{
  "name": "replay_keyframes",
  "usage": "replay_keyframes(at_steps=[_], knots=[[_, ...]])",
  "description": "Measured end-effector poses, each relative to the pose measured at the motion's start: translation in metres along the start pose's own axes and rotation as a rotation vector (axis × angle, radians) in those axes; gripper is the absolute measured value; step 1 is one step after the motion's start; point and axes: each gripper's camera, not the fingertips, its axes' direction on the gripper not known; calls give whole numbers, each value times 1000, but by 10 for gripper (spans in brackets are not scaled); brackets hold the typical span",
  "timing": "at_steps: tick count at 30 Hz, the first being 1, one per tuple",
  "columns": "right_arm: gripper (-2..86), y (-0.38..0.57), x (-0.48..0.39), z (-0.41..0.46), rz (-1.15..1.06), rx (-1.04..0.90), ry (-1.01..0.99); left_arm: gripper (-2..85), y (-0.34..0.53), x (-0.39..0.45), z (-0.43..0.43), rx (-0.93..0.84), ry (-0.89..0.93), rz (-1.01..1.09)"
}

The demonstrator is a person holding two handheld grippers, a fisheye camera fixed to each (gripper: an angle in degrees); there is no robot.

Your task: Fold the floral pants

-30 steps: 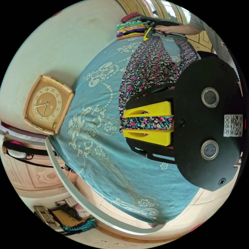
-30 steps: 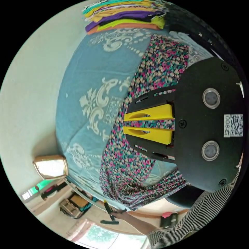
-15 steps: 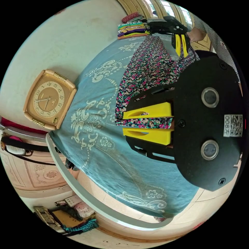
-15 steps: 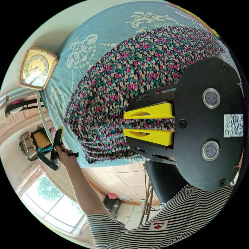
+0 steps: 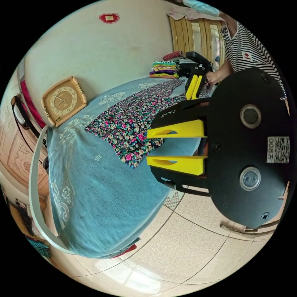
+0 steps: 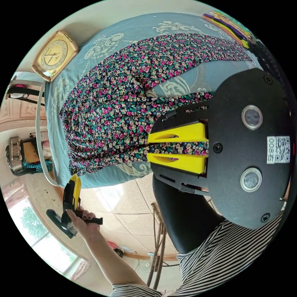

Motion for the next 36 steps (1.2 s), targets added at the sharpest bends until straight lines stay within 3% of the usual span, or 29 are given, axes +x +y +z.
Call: replay_keyframes(at_steps=[4, 10, 27, 29, 32, 36], knots=[[23, -6, -16, 16, 7, -30, 21, 22, -1, -14, -5, -13, -18, -6], [1, -9, -40, 22, -9, -7, 11, 8, 10, -35, -33, 55, 93, 15], [9, -3, -70, 63, -62, -29, -265, 46, 50, -96, -4, 158, 66, -176], [13, 5, -66, 58, -55, -11, -321, 51, 60, -76, -2, 207, -12, -120], [27, 22, -56, 49, -7, 23, -391, 57, 66, -31, 18, 199, 31, 49], [40, 51, -13, 28, 160, 105, -268, 63, 70, 44, 74, 66, 129, 305]])
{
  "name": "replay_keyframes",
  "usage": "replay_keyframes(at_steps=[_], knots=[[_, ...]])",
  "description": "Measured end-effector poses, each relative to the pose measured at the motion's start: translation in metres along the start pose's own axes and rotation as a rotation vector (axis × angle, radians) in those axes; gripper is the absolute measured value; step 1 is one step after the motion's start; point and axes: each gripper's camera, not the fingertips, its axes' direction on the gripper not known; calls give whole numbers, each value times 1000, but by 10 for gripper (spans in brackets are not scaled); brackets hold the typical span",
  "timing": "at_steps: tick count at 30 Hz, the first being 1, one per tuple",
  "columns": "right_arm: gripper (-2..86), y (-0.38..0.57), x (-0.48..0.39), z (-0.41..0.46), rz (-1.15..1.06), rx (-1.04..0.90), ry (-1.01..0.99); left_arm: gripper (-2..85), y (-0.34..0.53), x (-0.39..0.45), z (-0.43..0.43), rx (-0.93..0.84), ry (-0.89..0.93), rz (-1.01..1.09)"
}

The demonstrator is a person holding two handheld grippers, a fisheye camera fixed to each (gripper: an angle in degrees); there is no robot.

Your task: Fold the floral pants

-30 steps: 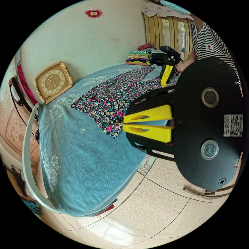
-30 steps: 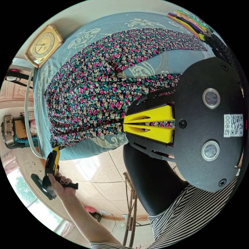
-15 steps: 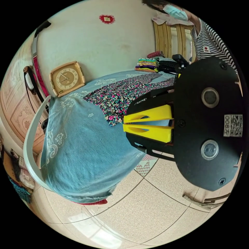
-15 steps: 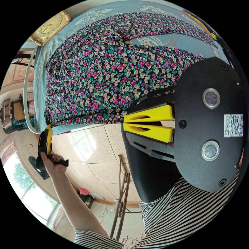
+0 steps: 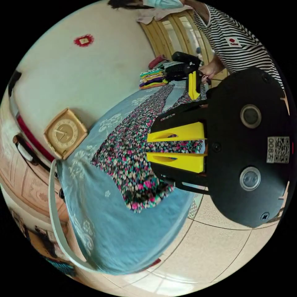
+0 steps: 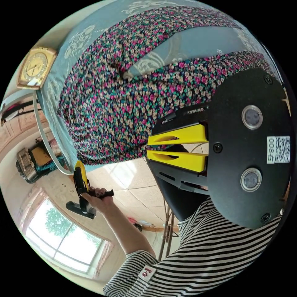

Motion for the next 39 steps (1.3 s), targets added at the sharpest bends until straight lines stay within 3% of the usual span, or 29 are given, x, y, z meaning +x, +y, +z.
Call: replay_keyframes(at_steps=[6, 10, 13, 21, 25, 26, 34, 39], knots=[[51, 26, 75, -22, 210, 22, 228, 67, -12, 90, 143, -272, 134, 251], [35, 42, 93, -7, 253, -63, 254, 36, -3, 129, 208, -378, -52, 376], [16, 59, 89, -11, 217, -50, 205, 22, 6, 138, 221, -442, -29, 385], [5, 94, 107, -42, 214, 13, 132, 66, 5, 185, 249, -330, -9, 467], [5, 105, 115, -49, 208, 1, 117, 55, 15, 209, 310, -461, -288, 593], [5, 110, 117, -51, 208, 0, 117, 34, 17, 213, 313, -427, -291, 614], [4, 149, 136, -86, 239, 52, 115, 9, -1, 213, 294, -224, -61, 445], [4, 177, 166, -103, 304, 38, 129, 13, 3, 202, 319, -284, -92, 413]])
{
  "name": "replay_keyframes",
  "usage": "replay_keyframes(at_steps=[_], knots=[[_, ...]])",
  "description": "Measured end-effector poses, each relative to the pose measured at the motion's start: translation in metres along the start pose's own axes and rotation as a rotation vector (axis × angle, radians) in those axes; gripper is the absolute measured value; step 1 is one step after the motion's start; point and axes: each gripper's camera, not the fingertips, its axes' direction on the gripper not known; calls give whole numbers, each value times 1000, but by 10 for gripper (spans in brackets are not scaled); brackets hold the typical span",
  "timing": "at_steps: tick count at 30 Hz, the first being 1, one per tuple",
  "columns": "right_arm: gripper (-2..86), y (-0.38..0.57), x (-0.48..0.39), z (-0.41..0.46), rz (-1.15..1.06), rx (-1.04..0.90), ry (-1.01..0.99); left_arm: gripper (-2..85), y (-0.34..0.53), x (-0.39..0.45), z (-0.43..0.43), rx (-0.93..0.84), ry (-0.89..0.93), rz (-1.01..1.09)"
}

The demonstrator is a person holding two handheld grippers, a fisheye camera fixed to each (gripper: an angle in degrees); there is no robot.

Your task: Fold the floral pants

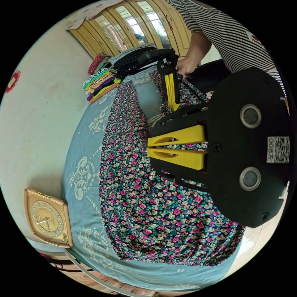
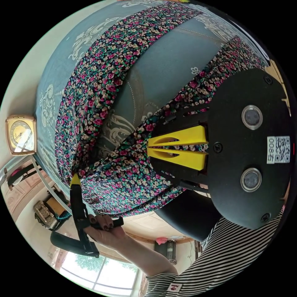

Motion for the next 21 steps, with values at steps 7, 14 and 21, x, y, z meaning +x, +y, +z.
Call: replay_keyframes(at_steps=[7, 14, 21], knots=[[15, 54, 60, -59, 167, 62, 60, 42, -6, 9, 26, 18, 36, 1], [58, 186, 195, -157, 685, 46, 399, 68, -23, 50, 81, -108, 75, 205], [58, 239, 266, -184, 890, 0, 445, 28, -34, 61, 125, -248, -8, 258]])
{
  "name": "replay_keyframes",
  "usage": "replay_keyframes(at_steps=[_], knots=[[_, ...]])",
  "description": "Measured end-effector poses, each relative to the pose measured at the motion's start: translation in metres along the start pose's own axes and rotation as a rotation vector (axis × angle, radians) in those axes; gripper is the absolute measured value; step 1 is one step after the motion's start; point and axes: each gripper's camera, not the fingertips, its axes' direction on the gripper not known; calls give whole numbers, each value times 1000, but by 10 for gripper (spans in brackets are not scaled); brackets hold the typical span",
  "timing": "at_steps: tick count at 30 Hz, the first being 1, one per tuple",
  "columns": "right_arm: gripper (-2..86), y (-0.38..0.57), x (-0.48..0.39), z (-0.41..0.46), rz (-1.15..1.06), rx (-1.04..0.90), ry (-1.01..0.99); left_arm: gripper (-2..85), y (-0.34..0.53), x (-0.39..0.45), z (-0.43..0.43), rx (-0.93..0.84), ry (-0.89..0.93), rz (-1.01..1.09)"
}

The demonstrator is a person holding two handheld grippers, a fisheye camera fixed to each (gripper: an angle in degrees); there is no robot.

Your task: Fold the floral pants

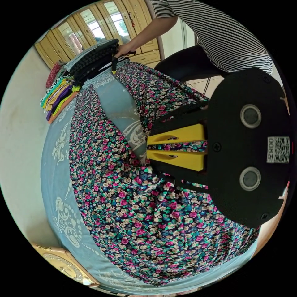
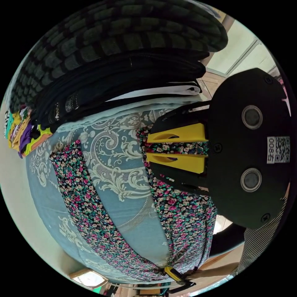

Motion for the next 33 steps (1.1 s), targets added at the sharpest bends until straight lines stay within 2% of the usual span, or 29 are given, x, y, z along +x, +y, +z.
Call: replay_keyframes(at_steps=[3, 8, 11, 16, 21, 26, 33], knots=[[38, -3, 17, -6, 12, 15, -13, 12, -6, 0, -1, 15, 2, 2], [2, -5, 37, -20, -19, 36, 8, 4, -13, 3, -19, 137, 10, -11], [-1, -7, 57, -33, 14, 82, -49, 4, -14, 0, -13, 118, -13, -35], [1, -12, 80, -34, 40, 71, -73, 5, -9, -8, -13, 147, -5, -96], [12, -14, 103, -30, 62, 44, -93, 13, -11, -11, -6, 97, -4, -112], [54, -14, 110, -51, 49, 104, -59, 53, -14, -6, -34, 223, 19, -63], [59, -42, 98, -81, 1, 219, 3, 69, -33, -13, -26, 131, -71, -41]])
